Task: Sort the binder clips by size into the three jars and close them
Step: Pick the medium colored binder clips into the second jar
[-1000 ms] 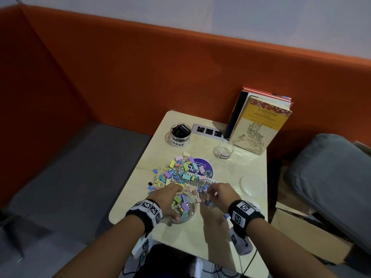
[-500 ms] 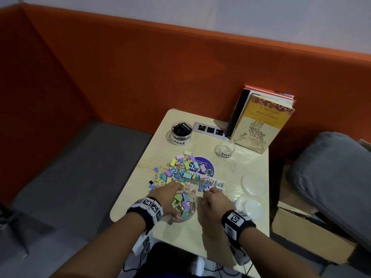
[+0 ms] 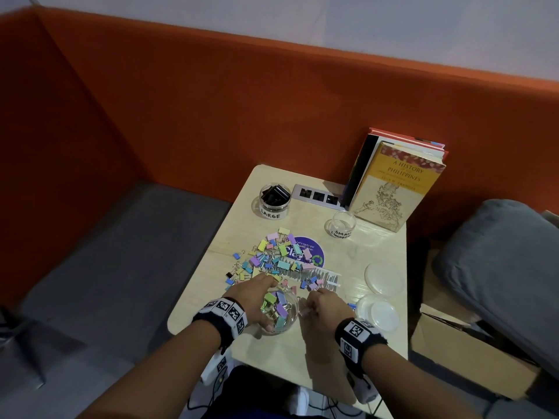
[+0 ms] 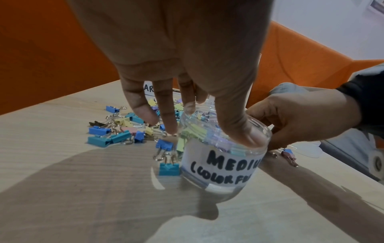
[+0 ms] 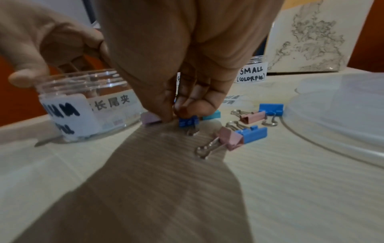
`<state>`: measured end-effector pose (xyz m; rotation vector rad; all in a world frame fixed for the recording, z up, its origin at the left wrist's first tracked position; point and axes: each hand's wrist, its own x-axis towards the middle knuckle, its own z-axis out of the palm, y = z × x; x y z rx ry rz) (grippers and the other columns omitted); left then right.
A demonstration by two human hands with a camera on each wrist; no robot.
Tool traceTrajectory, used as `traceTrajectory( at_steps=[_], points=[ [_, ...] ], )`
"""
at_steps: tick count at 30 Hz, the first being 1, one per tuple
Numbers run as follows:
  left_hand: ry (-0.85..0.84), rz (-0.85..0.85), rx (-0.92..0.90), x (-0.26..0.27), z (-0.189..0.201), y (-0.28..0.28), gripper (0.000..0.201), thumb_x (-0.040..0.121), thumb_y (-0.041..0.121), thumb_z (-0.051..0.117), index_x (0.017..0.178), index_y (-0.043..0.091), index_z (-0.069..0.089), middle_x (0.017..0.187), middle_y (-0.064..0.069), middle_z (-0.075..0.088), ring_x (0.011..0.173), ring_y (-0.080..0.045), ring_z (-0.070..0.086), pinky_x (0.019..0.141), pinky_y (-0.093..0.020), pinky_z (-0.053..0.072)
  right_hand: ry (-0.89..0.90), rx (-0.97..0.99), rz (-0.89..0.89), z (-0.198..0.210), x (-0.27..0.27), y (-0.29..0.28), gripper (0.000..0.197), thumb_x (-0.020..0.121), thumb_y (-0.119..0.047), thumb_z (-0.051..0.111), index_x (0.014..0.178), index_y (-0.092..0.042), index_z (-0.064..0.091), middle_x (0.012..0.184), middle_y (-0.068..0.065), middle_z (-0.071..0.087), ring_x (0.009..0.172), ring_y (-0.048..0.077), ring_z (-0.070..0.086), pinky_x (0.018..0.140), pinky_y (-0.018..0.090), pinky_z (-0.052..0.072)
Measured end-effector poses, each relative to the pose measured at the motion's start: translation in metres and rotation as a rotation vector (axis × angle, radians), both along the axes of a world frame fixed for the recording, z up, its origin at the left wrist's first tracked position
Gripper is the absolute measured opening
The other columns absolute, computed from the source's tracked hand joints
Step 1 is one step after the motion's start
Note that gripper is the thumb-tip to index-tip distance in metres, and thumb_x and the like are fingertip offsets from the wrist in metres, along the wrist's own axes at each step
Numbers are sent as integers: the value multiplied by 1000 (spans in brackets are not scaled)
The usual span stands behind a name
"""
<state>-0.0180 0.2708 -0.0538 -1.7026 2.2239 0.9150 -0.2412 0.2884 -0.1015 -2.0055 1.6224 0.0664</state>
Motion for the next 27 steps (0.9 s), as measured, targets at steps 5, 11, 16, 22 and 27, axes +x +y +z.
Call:
traceTrajectory(
  at_steps=[5,11,16,22,27],
  points=[
    [6,7,-8,0,0,0,90,61,38,93,135,30,42,142,11,46,125,-19,53,97,-34,46,7,-9,-65,2,7,1,23,85,-33,54,102,-18,53,99,4,56,89,22,57,76,32,51],
    [-1,-4,-5,0,0,0,92,61,38,92,137,30,41,143,10,45,127,-19,51,98,-34,46,74,-7,-95,-2,14,1,25,93,-25,50,111,-10,61,111,8,56,100,24,59,78,27,45],
    [10,8,-2,1,-1,0,93,60,37,93,137,31,41,144,11,45,127,-19,51,98,-34,46,81,-11,-76,-4,12,5,27,96,-22,50,120,-10,55,116,10,54,103,26,60,85,31,48],
    [13,2,2,2,-4,0,94,59,37,93,136,31,41,143,11,45,126,-19,51,97,-34,47,29,-16,-55,-1,7,4,16,95,-23,56,106,-19,68,104,1,50,90,19,58,78,22,47],
    [14,4,-6,3,-5,0,93,58,37,93,135,30,41,141,11,46,125,-20,52,97,-34,47,-178,-122,-216,29,-1,-14,8,83,-15,68,85,-22,70,88,-5,57,77,12,58,68,19,44]
  ],
)
